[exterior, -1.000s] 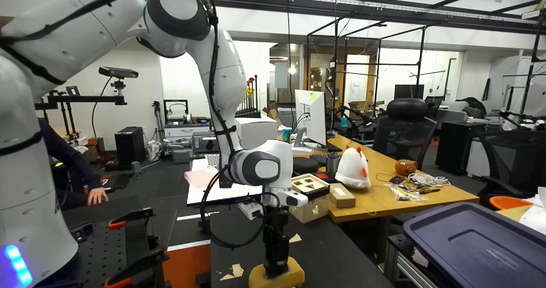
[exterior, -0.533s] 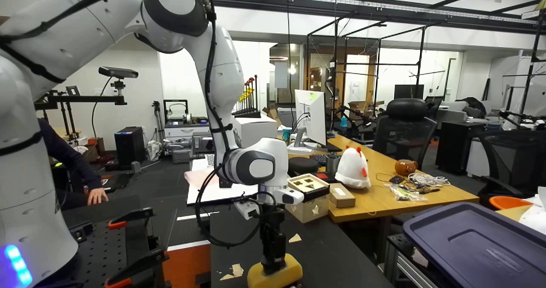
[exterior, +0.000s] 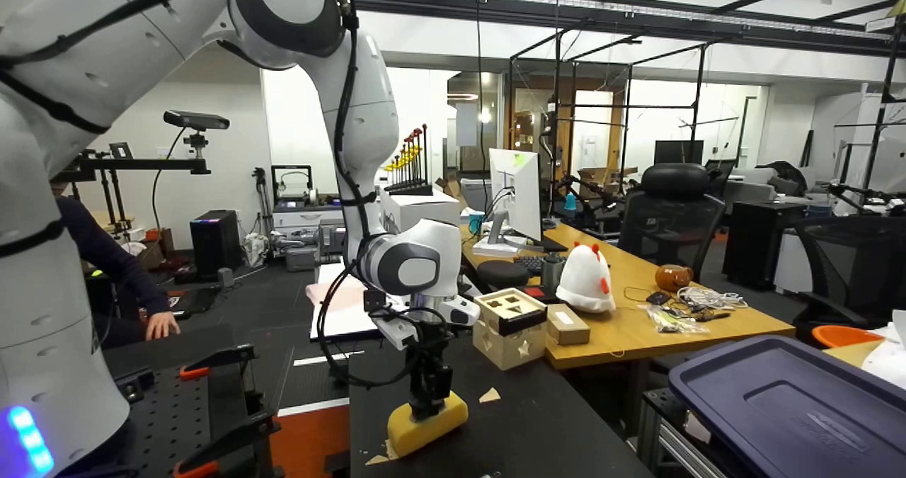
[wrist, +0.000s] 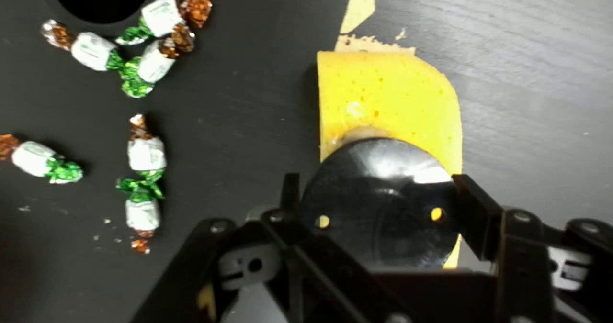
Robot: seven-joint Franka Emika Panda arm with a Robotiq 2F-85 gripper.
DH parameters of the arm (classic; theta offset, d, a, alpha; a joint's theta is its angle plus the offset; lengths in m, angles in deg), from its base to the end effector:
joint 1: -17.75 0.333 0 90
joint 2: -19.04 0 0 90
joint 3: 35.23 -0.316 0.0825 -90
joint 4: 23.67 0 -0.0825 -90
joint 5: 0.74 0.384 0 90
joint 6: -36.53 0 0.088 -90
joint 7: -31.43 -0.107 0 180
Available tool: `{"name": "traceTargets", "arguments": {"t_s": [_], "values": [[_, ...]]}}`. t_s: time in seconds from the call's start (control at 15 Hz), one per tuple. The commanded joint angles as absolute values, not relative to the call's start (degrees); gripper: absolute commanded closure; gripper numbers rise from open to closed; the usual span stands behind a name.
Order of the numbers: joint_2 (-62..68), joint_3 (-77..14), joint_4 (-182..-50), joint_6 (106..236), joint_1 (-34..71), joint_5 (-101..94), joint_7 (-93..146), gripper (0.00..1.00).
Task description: Put the sweets together using the sponge brush
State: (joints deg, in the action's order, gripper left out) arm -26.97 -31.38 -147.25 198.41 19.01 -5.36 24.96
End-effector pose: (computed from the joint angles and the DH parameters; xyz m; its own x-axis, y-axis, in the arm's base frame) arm 0.5078 -0.0240 0.0132 0.9894 -0.0670 -0.1292 -0.0573 -0.9953 0.0778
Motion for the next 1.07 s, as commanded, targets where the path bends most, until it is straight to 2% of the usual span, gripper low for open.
{"name": "traceTargets", "arguments": {"t_s": [0.0,1.0], "values": [[-24.94,-36.65,-150.25,197.48,13.98,-3.71,32.13,0.48],[-24.18,-41.08,-157.01,198.54,3.21,-4.37,46.24,0.48]]}}
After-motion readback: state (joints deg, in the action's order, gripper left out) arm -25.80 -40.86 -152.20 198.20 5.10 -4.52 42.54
